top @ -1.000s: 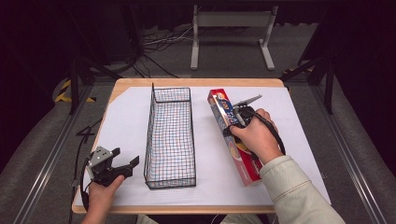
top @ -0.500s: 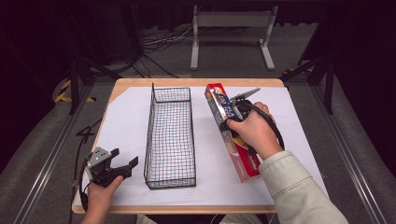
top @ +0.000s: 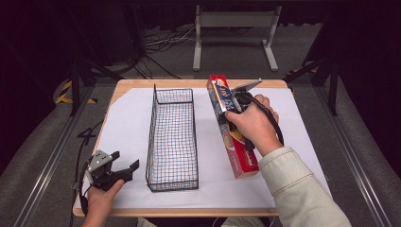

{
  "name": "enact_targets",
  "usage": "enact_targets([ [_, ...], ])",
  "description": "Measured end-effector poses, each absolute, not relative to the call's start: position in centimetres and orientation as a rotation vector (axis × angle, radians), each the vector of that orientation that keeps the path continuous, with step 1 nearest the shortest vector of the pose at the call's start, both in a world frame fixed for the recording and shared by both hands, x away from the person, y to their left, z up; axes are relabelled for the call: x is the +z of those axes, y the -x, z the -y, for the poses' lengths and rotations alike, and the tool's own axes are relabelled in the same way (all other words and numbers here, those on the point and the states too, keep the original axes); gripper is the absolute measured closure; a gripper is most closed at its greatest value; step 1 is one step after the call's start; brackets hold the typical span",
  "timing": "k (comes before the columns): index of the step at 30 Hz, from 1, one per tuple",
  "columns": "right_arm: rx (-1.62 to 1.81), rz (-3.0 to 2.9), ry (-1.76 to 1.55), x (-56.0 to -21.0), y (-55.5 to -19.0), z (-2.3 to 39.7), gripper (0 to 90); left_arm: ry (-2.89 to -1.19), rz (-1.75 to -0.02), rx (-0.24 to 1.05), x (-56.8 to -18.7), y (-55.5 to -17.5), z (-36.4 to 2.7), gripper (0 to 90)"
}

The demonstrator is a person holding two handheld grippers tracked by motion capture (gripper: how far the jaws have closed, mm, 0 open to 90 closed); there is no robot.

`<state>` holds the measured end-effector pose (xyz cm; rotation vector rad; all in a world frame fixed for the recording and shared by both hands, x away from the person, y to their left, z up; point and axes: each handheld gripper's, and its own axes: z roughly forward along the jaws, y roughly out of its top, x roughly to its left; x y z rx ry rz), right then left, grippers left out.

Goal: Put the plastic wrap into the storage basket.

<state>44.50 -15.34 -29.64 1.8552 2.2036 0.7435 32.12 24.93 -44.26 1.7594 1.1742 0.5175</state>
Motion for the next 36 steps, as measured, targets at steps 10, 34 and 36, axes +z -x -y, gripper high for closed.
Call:
enact_targets([
  [10,0.819,-2.161,-1.925,-28.7,-44.8,13.7,40.8,-1.769,-1.158,0.527,-44.1,-32.0,-24.8,14.2],
  [34,0.842,-2.151,-1.976,-26.8,-45.9,7.7,40.5,-1.788,-1.163,0.576,-44.0,-31.3,-25.0,14.2],
  [36,0.844,-2.156,-1.980,-26.7,-46.0,7.2,40.5,-1.797,-1.155,0.581,-44.0,-31.4,-24.9,14.2],
])
